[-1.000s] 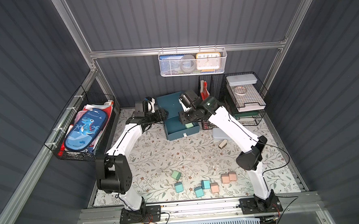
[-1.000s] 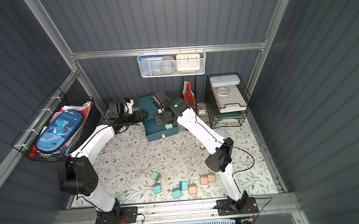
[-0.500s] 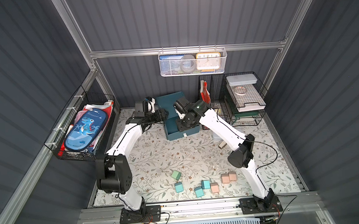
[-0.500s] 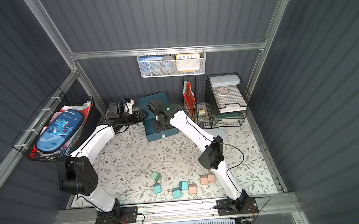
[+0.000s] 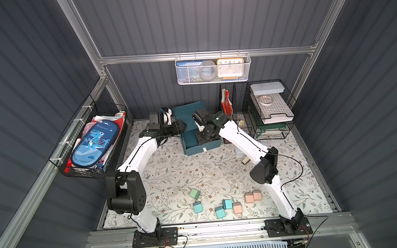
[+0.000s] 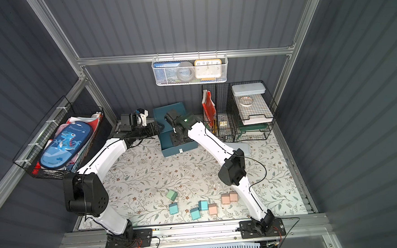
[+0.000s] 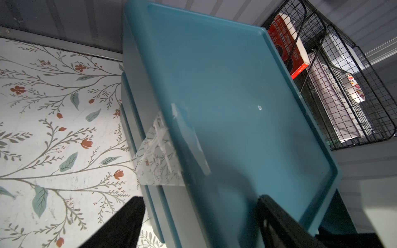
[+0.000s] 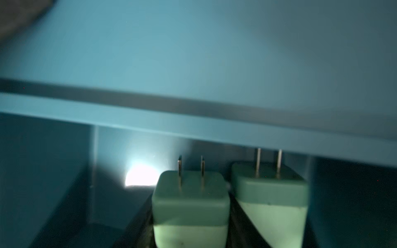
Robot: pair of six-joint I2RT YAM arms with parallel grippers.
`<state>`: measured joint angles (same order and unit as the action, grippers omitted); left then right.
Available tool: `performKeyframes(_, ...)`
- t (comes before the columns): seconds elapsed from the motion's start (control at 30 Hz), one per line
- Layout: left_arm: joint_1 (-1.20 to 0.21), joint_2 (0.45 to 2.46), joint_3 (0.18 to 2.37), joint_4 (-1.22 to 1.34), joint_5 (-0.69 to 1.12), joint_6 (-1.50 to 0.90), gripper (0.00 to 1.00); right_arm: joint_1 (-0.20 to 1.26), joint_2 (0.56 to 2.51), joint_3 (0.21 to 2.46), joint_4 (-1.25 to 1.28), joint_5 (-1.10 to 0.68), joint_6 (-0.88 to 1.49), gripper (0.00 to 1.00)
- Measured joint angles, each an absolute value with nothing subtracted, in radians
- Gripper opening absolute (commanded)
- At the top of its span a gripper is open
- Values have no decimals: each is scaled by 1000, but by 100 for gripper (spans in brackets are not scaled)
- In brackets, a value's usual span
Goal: Place the plugs into the drawer by color
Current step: Place the plug in the drawer, then pick up the plug from the center of the board.
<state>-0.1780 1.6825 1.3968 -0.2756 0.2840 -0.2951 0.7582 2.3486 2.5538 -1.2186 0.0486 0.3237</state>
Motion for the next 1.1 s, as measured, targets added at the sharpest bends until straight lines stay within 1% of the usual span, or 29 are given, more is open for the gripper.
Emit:
performKeyframes(0.1,-178,1682,1397,-276,284,-295,86,757,2349,2554,-1218,48,324,54)
performKeyframes(0.27,-178,1682,1397,-276,284,-292,86,757,2349,2555,-1219,48,323,59)
performKeyframes(0.57,-178,1682,1397,-276,284,-288,86,756,2342,2628,-1225,48,322,60)
performKeyframes(0.73,-178,1682,1397,-276,284,-288,86,761,2260,2603,-1206,52,308,59)
performKeyframes(0.83,-178,1682,1397,-276,285,-288,86,779,2147,2490,-1159,63,284,59)
performKeyframes(0.9,-178,1682,1397,-276,285,-288,86,811,2051,2366,-1112,84,263,59)
performKeyframes(1.1,-178,1682,1397,-276,287,-288,86,950,1778,1883,-909,106,228,60)
